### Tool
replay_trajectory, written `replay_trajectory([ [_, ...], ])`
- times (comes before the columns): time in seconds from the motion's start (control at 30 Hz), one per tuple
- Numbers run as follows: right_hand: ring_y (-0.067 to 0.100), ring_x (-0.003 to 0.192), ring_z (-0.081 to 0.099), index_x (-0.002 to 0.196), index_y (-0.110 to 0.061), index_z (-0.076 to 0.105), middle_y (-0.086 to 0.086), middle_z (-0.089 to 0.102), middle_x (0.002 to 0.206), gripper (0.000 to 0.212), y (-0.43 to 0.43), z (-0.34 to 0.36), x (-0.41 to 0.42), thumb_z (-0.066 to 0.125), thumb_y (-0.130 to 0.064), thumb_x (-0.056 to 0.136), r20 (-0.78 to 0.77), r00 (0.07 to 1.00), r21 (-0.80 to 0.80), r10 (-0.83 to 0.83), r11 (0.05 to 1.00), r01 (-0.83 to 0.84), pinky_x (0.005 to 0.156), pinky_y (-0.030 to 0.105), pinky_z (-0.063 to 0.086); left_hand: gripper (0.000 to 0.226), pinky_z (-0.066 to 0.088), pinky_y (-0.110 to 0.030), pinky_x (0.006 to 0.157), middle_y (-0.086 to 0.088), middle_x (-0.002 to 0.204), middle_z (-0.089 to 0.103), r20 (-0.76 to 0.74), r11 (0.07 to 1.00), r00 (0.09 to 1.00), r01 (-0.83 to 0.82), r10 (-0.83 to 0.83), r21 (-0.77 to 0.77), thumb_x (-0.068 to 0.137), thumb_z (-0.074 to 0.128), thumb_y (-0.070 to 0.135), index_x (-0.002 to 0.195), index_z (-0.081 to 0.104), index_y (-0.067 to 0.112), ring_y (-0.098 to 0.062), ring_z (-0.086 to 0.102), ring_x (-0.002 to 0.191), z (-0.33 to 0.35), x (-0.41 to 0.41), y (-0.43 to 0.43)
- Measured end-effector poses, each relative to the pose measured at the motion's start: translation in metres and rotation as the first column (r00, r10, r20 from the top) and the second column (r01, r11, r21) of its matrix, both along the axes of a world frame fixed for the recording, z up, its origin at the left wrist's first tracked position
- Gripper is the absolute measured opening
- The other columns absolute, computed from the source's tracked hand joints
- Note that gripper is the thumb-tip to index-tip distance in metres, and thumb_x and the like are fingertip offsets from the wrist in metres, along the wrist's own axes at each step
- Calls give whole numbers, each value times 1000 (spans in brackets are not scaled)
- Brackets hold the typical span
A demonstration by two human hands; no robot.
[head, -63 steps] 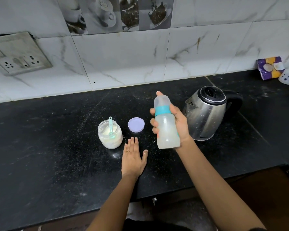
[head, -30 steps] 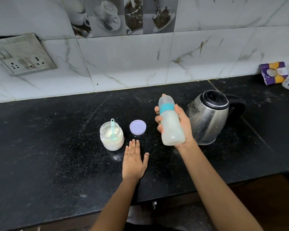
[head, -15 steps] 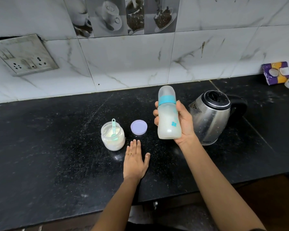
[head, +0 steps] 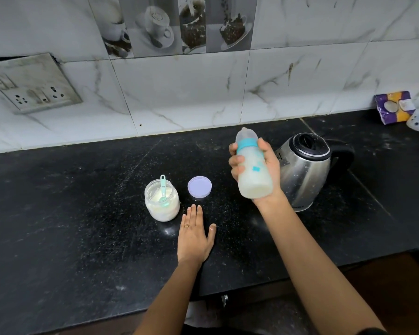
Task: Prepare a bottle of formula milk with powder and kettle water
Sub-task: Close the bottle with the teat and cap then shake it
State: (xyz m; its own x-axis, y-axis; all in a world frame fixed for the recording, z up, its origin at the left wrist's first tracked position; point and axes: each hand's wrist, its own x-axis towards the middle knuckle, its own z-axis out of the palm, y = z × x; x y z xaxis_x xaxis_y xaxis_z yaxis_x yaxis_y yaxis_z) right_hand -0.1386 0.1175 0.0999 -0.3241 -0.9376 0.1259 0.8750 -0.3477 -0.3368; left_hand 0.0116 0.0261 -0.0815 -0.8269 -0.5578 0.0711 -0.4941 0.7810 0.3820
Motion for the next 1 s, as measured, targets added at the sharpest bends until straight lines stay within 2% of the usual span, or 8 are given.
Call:
replay_trajectory([
  [0.07, 26, 61, 58, 110, -3, 52, 17, 59, 90, 49, -1, -3, 0, 77, -15, 69, 1, 1000, -26, 17, 999, -17, 52, 33, 53, 84, -6, -28, 118, -9, 159, 10, 11, 1000, 1000, 4, -4, -3, 85, 3, 59, 151, 11, 10, -18, 2, 147, 1, 0, 0],
  [0.17, 26, 64, 55, 128, -17, 53, 17, 57, 96, 47, 0, -11, 9, 63, -19, 82, -111, 994, 0, 22, 1000, -22, 54, 34, 52, 83, -6, -28, 118, -9, 159, 10, 14, 1000, 1000, -2, 2, -4, 85, 3, 59, 151, 11, 10, -17, 2, 147, 1, 1, 0],
  [0.33, 19, 55, 57, 102, -5, 53, 9, 58, 83, 62, -6, -17, 3, 86, -19, 52, -69, 996, 159, -65, 984, 75, 47, 27, 51, 70, -7, -28, 118, -8, 160, 8, 24, 1000, 1000, -5, 5, -4, 96, 22, 52, 151, 9, 10, -17, 1, 147, 2, 0, 0],
  [0.47, 21, 62, 55, 128, -21, 54, 13, 58, 96, 49, 4, -21, 12, 64, -23, 80, -213, 976, 35, 46, 999, -39, 52, 30, 51, 68, -6, -28, 118, -8, 160, 7, 17, 1000, 1000, -4, 4, -2, 98, 27, 49, 152, 8, 11, -16, -1, 147, 1, 0, 0],
  [0.63, 18, 56, 56, 102, -6, 55, 9, 58, 82, 61, -1, -18, 8, 87, -22, 52, -58, 991, 164, -120, 978, 129, 49, 26, 51, 68, -8, -27, 117, -7, 160, 7, 8, 1000, 1000, -3, 3, 1, 99, 27, 49, 152, 8, 11, -16, -1, 147, 1, 1, 0],
  [0.77, 20, 59, 55, 128, -24, 51, 11, 57, 93, 54, 5, -22, 16, 67, -24, 77, -223, 974, 132, -24, 990, 54, 50, 29, 50, 68, -8, -27, 117, -7, 160, 8, 4, 1000, 1000, -6, 6, 6, 98, 26, 50, 152, 9, 11, -16, 0, 147, 1, 1, 0],
  [0.93, 18, 56, 55, 105, -8, 56, 8, 56, 86, 49, 1, -21, 18, 76, -26, 63, -102, 984, 271, -144, 948, 167, 48, 26, 50, 67, -6, -27, 118, -7, 160, 8, -2, 1000, 1000, -6, 6, 12, 98, 28, 49, 152, 10, 11, -16, 0, 147, 2, 1, 0],
  [1.0, 19, 56, 54, 114, -16, 58, 9, 56, 88, 48, 3, -20, 20, 72, -24, 68, -156, 982, 230, -108, 963, 143, 48, 27, 49, 67, -6, -27, 118, -7, 160, 9, -9, 1000, 1000, -6, 7, 17, 98, 29, 48, 151, 11, 12, -15, 1, 147, 2, 1, 0],
])
